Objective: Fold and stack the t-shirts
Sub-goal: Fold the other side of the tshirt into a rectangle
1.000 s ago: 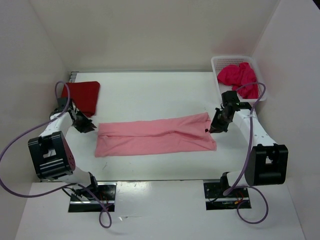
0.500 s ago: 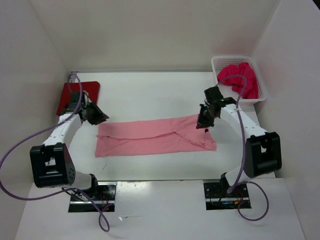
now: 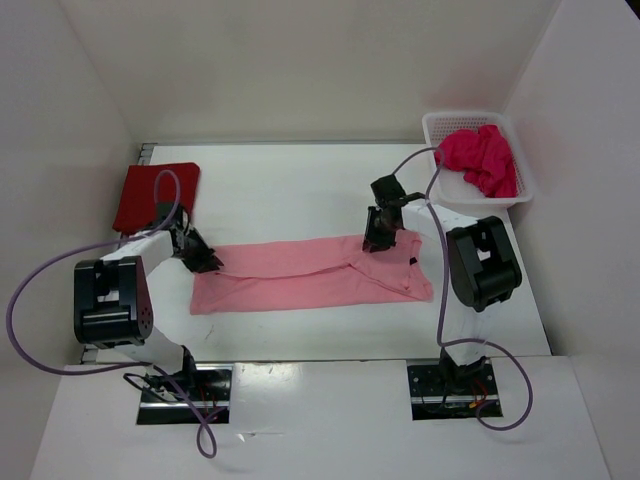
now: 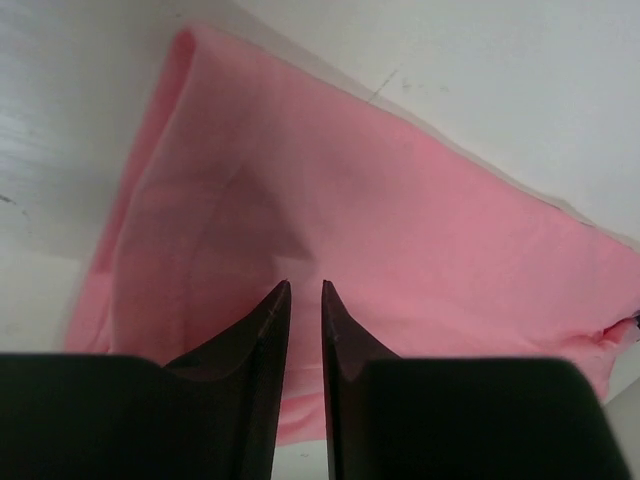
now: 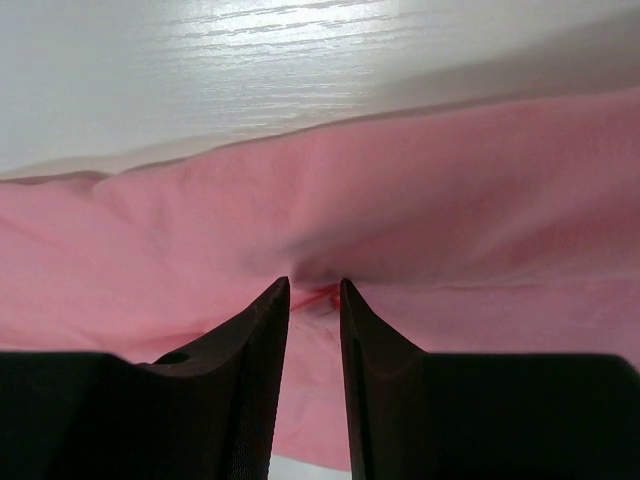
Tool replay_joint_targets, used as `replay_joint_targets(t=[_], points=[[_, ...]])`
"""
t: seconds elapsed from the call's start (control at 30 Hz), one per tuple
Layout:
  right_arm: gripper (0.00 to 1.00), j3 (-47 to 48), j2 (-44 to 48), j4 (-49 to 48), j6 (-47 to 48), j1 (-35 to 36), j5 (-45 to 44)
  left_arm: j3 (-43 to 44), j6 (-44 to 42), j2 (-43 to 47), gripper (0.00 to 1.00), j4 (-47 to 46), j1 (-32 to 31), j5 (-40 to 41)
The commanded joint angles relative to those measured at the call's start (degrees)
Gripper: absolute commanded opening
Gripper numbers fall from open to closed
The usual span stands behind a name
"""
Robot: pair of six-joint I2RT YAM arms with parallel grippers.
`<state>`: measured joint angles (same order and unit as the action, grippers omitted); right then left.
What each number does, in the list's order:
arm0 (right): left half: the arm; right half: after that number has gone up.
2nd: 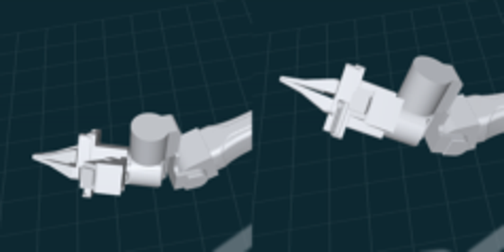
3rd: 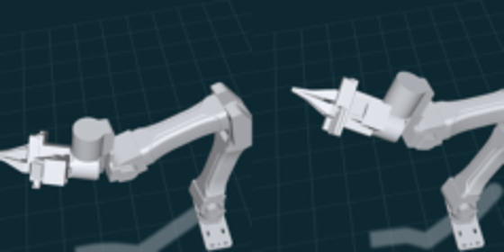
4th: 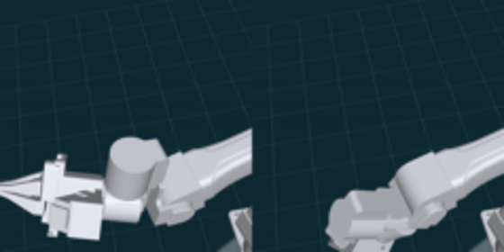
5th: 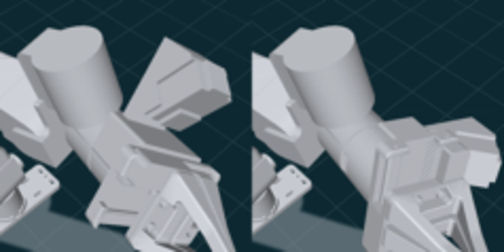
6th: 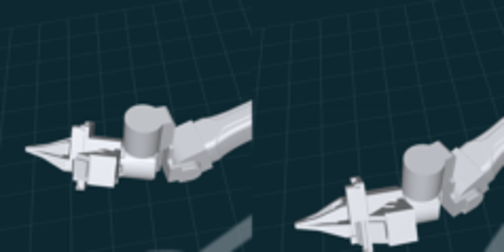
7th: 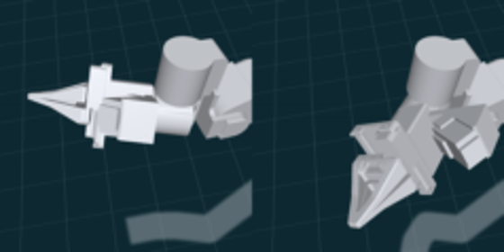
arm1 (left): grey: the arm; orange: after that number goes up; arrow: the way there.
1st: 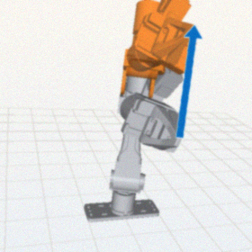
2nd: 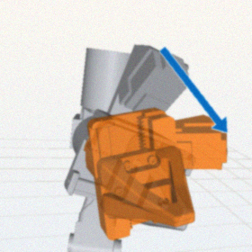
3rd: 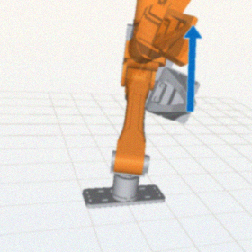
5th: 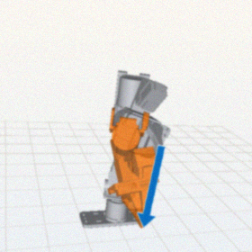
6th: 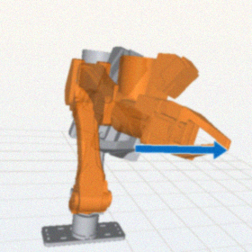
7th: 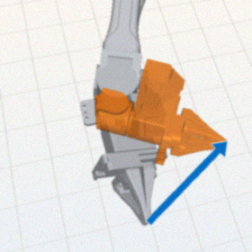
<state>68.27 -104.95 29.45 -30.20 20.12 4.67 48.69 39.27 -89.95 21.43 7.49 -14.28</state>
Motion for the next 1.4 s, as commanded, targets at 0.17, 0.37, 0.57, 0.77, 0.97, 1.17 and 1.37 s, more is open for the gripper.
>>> replay_joint_targets(t=[0.17, 0.37, 0.57, 0.77, 0.97, 1.17, 1.37], points=[[0.34, 2.7, -0.8, -2.7, 0.0, 1.2, -2.4, -1.3, -2.5, 2.4, 0.24, 2.3, 2.3, 1.2], [0.34, 0.9, 0.4, -0.9, 0.5, 1.8, -0.8, -1.8, -3.8, 4.1, 0.24, 4.9, 3.3, 1.6], [0.33, -0.2, -0.3, -0.3, 1.5, 1.8, 1.0, 0.9, -3.2, 8.6, 0.23, 6.3, 3.2, -0.2], [0.16, 0.8, 1.4, 1.0, 1.5, 1.8, 1.5, 1.4, -5.3, 8.7, 0.22, 8.7, 1.5, 2.5], [0.08, -1.0, 4.2, 3.9, 2.8, 1.8, 4.9, -3.9, -4.1, 1.1, 0.21, 5.9, 8.2, -8.9], [0.02, -4.6, 5.5, 4.5, 3.9, 3.0, 9.8, -2.7, -2.5, -0.4, 0.15, 4.0, 11.1, -10.3], [0.02, -8.2, 10.3, 6.8, 3.9, 6.5, 14.1, 3.3, -2.0, 5.7, 0.15, 4.6, 10.4, -8.7]])
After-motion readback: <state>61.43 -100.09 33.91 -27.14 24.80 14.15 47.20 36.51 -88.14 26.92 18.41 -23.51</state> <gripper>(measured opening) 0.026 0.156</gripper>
